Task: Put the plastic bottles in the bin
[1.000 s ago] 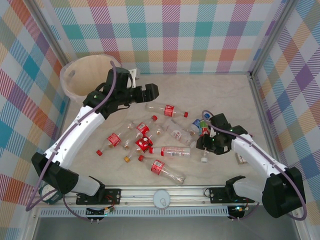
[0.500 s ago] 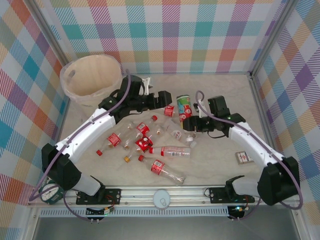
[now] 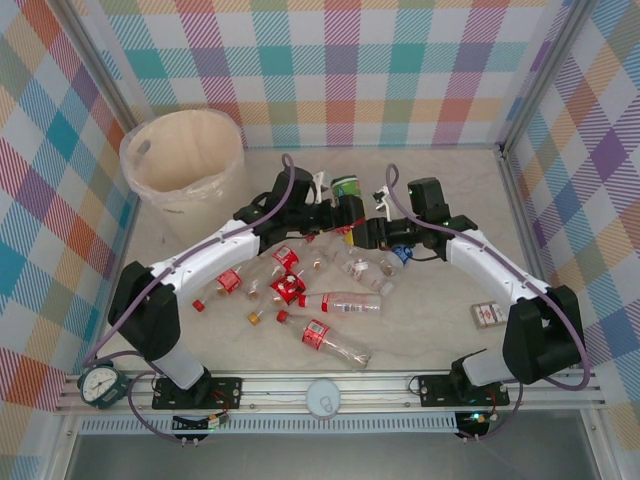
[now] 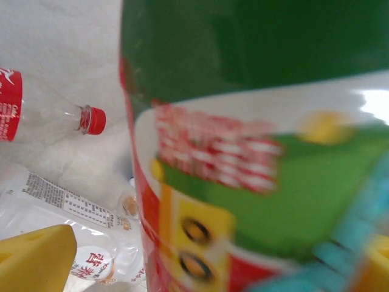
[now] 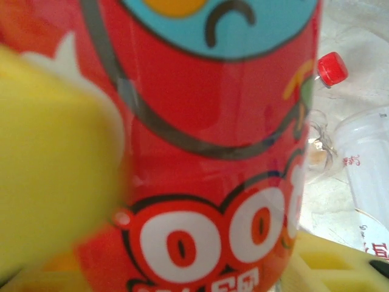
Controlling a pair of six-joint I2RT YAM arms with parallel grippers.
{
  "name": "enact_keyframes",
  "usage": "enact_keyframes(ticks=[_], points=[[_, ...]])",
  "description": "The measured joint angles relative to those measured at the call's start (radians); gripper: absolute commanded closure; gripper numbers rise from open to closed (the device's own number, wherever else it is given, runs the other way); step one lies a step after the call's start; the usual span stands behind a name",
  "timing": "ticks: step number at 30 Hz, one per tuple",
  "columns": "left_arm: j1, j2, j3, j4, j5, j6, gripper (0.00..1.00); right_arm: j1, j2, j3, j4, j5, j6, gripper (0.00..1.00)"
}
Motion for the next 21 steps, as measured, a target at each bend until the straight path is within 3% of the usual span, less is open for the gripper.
enact_keyframes(ticks=[8,13,18,21], points=[[-0.011,0.027,0.008,0.055,0.010,-0.034,0.35,-0.001,0.016,0.000,0.010,-0.010,0.007,0.58],[-0.013,0.029,0.014,0.054,0.012,-0.032,0.41,-0.001,0.016,0.000,0.009,-0.009,0.004,0.55],[-0.013,0.029,0.014,0.048,0.008,-0.032,0.45,-0.001,0.019,0.004,-0.010,-0.008,-0.007,0.29],[-0.014,0.029,0.023,0.040,-0.006,-0.029,0.46,-0.001,0.018,0.029,-0.064,0.007,-0.050,0.23]])
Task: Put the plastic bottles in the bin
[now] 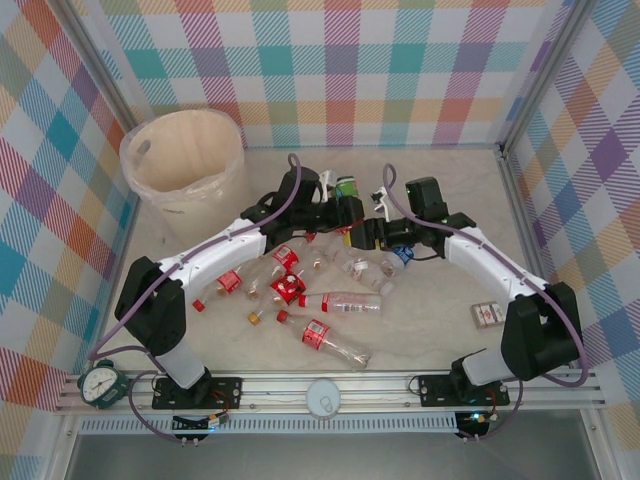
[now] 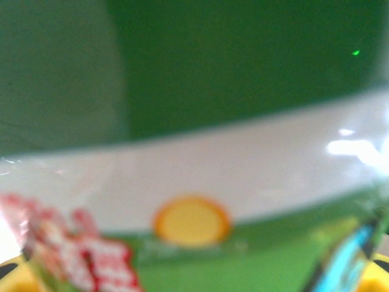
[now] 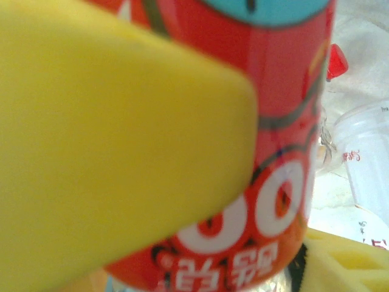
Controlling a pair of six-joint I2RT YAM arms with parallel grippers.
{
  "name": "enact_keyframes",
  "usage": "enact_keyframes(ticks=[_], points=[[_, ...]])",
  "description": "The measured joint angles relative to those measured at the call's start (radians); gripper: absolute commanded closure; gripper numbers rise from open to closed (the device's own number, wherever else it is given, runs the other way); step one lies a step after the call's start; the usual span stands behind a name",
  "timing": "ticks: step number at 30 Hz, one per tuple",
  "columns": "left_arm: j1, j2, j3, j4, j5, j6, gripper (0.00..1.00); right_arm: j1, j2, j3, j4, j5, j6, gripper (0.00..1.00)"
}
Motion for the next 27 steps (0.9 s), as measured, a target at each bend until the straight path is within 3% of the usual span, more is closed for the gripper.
enact_keyframes(ticks=[8,14,17,27], points=[[0.000,0.001,0.049,-0.051,-0.032,0.016,0.50,-0.052,-0.038,0.051,-0.147,0.021,-0.094,0.08],[0.022,0.002,0.129,-0.126,-0.043,0.061,0.55,-0.148,-0.115,0.078,-0.266,0.031,-0.154,0.02],[0.043,0.002,0.202,-0.195,-0.049,0.097,0.61,-0.192,-0.145,0.085,-0.283,0.057,-0.156,0.00],[0.181,-0.022,0.430,-0.391,-0.075,0.235,0.97,-0.208,-0.148,0.051,-0.190,0.117,-0.005,0.00]])
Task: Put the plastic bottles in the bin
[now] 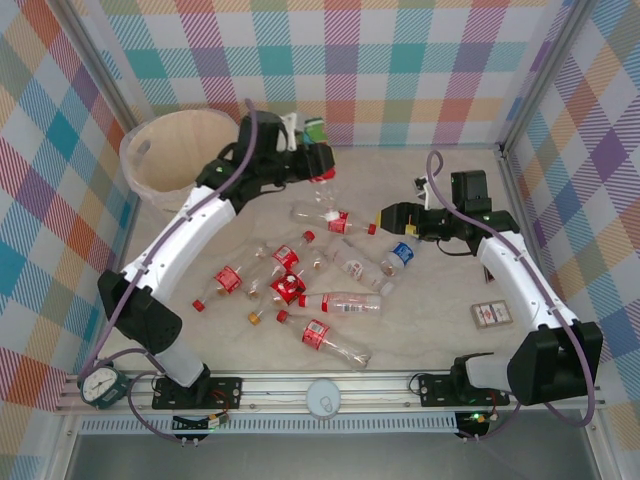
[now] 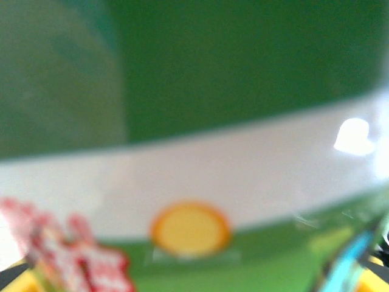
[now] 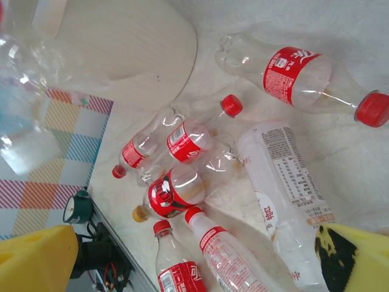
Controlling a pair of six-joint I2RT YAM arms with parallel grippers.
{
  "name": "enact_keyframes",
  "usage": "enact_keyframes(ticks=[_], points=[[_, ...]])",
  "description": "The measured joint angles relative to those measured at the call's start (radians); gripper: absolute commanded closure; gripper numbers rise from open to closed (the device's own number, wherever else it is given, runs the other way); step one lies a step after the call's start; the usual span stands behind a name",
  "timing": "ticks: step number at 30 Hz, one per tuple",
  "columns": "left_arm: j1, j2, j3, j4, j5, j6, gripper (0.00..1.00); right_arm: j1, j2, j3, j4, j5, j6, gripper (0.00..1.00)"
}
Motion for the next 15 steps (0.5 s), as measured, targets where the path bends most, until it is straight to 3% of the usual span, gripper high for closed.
enact_keyframes(ticks=[10,15], points=[[0.234,-0.192,0.037,-0.052,-0.119,0.040,1.00,0.000,0.022,-0.012,0.024,0.013,0.042,0.00],[0.397,-0.237,0.071,-0.046,-0.159,0.038,1.00,0.000,0.025,-0.013,0.025,0.013,0.053,0.01]])
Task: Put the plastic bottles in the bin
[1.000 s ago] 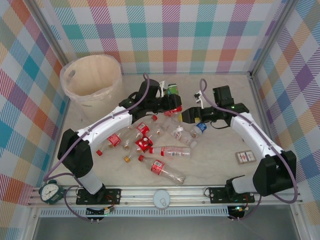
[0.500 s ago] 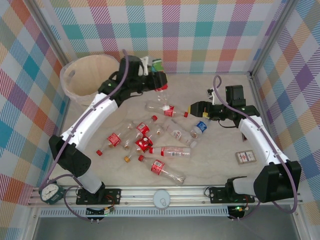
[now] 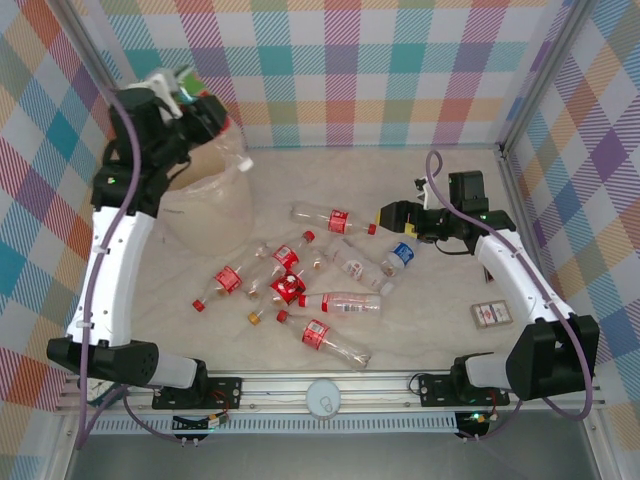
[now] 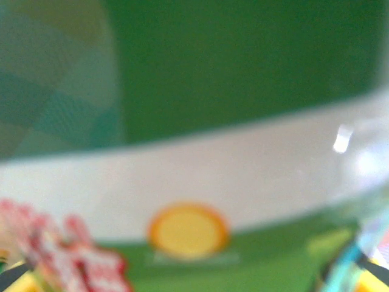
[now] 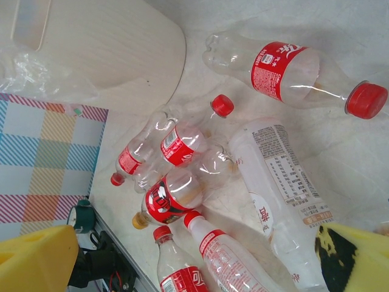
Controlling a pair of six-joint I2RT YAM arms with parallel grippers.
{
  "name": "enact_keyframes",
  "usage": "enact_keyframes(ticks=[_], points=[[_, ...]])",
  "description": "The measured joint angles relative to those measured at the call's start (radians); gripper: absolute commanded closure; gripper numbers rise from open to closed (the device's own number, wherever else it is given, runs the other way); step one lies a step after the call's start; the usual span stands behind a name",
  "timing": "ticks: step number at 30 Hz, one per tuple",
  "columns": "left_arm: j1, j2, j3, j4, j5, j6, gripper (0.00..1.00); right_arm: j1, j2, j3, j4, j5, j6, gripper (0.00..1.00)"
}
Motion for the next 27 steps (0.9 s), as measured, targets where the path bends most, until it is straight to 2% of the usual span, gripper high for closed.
enact_keyframes(ticks=[4,8,12,17,27], points=[[0.109,0.049,0.069,-0.005,-0.010,0.002,1.00,0.000,0.000,-0.003,-0.001,0.000,0.000,0.01],[0.157,0.146,0.149,-0.039,-0.011,0.024,1.00,0.000,0.000,-0.011,-0.005,0.012,-0.001,0.01],[0.164,0.273,0.221,-0.112,-0.012,0.074,1.00,0.000,0.000,-0.011,-0.018,0.041,-0.005,0.04],[0.159,0.377,0.228,-0.220,-0.030,0.142,1.00,0.000,-0.013,-0.029,-0.021,0.071,-0.005,0.04],[0.135,0.355,0.026,-0.295,-0.124,0.280,1.00,0.000,-0.007,-0.043,-0.036,0.106,-0.027,0.04]])
